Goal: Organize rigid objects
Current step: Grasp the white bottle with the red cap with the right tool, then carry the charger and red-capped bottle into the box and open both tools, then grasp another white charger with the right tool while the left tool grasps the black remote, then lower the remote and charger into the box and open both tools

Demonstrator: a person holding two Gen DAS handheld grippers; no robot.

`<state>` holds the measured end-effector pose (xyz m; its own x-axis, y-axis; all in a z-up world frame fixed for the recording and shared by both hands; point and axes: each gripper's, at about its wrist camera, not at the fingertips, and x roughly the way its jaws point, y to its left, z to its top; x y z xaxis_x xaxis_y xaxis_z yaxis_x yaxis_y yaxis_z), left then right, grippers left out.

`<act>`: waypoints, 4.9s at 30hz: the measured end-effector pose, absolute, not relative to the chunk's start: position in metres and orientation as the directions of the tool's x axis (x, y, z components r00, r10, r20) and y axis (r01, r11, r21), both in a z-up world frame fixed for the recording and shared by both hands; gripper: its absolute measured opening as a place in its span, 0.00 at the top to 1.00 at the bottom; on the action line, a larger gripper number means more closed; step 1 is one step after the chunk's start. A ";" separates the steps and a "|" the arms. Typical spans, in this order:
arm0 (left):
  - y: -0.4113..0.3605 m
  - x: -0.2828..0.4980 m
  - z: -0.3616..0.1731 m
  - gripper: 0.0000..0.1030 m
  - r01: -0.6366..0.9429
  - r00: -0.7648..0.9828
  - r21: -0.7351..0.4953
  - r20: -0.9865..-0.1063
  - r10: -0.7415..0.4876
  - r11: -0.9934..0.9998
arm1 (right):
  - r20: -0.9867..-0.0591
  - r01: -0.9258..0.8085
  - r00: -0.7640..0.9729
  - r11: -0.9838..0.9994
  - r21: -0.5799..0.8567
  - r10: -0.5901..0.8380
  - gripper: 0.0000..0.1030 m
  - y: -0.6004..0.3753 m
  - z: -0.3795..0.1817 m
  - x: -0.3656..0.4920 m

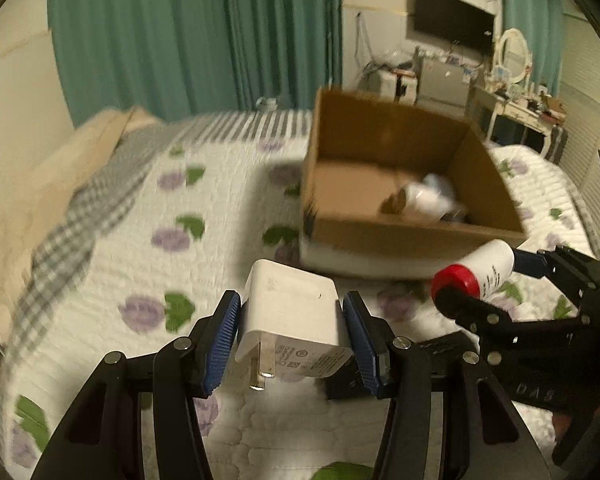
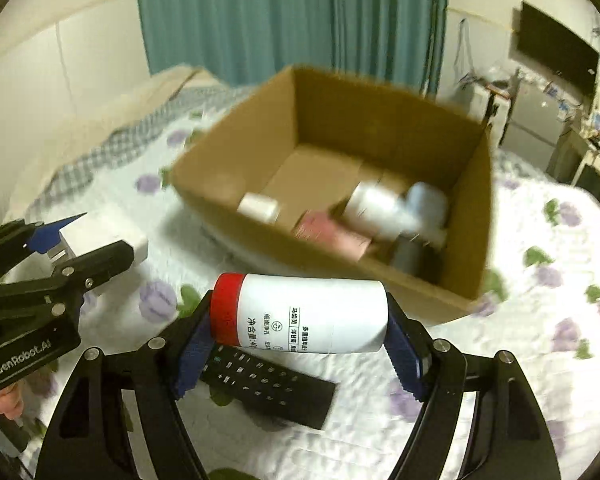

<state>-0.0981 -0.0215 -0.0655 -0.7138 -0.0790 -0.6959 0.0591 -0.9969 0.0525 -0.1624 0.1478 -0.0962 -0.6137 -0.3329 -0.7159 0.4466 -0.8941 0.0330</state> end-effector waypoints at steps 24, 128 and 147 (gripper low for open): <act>0.026 -0.207 -0.012 0.99 -0.121 -0.742 -0.007 -0.663 0.095 -0.993 | -0.595 0.374 -0.735 -0.926 0.044 -0.325 0.26 0.196 -0.014 -0.244; 0.057 -0.077 -0.067 0.82 -0.383 -0.622 0.060 -0.754 0.209 -0.922 | -0.688 0.305 -0.637 -0.933 0.191 -0.349 0.49 0.244 -0.075 -0.131; 0.035 -0.211 -0.032 0.82 -0.155 -0.709 0.095 -0.704 0.044 -0.983 | -0.542 0.347 -0.784 -0.938 0.020 -0.302 0.49 0.188 -0.003 -0.232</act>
<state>-0.2112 0.0353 -0.0319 -0.7091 0.0435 -0.7037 -0.1550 -0.9833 0.0954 -0.2320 0.1884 -0.0027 -0.7842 -0.3016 -0.5423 0.3468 -0.9377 0.0200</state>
